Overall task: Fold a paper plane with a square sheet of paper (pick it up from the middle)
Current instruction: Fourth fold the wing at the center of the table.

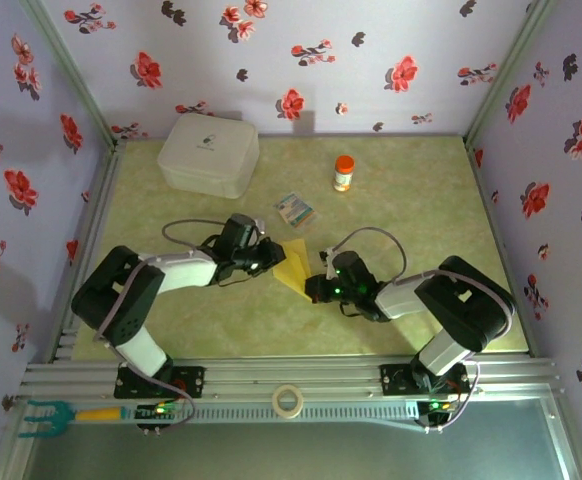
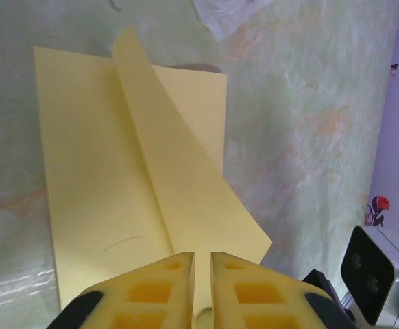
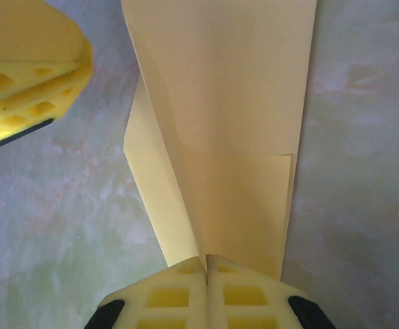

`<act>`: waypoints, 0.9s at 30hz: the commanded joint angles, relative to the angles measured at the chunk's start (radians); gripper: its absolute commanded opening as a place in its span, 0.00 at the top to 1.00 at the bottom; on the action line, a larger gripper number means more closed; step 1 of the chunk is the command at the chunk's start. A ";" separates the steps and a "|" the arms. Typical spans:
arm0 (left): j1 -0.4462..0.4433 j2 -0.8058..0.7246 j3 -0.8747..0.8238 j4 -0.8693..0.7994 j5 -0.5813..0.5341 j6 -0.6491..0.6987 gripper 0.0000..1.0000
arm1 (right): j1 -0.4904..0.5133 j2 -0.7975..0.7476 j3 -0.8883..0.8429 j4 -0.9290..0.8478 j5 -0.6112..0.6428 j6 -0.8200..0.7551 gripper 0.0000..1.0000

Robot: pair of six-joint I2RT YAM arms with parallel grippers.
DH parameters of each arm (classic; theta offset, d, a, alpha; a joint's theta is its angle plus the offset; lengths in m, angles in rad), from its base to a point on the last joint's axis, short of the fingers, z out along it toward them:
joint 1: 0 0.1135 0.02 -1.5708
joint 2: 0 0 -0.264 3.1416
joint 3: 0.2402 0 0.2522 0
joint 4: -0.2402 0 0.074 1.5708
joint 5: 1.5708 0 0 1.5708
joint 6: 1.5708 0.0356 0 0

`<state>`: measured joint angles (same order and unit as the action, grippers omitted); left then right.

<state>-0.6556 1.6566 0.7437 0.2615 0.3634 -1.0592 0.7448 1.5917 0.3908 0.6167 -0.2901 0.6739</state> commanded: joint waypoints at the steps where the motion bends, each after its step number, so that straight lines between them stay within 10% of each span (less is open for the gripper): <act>1: -0.013 0.035 0.032 0.009 0.031 0.015 0.87 | -0.015 -0.004 -0.017 0.033 -0.036 0.043 0.97; 27: -0.030 0.158 0.021 -0.018 0.011 0.011 0.94 | -0.114 0.104 -0.048 0.213 -0.211 0.208 0.98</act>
<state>-0.6827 1.8011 0.7750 0.2722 0.3923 -1.0634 0.6434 1.6707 0.3576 0.7902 -0.4644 0.8467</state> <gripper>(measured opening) 0.065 0.058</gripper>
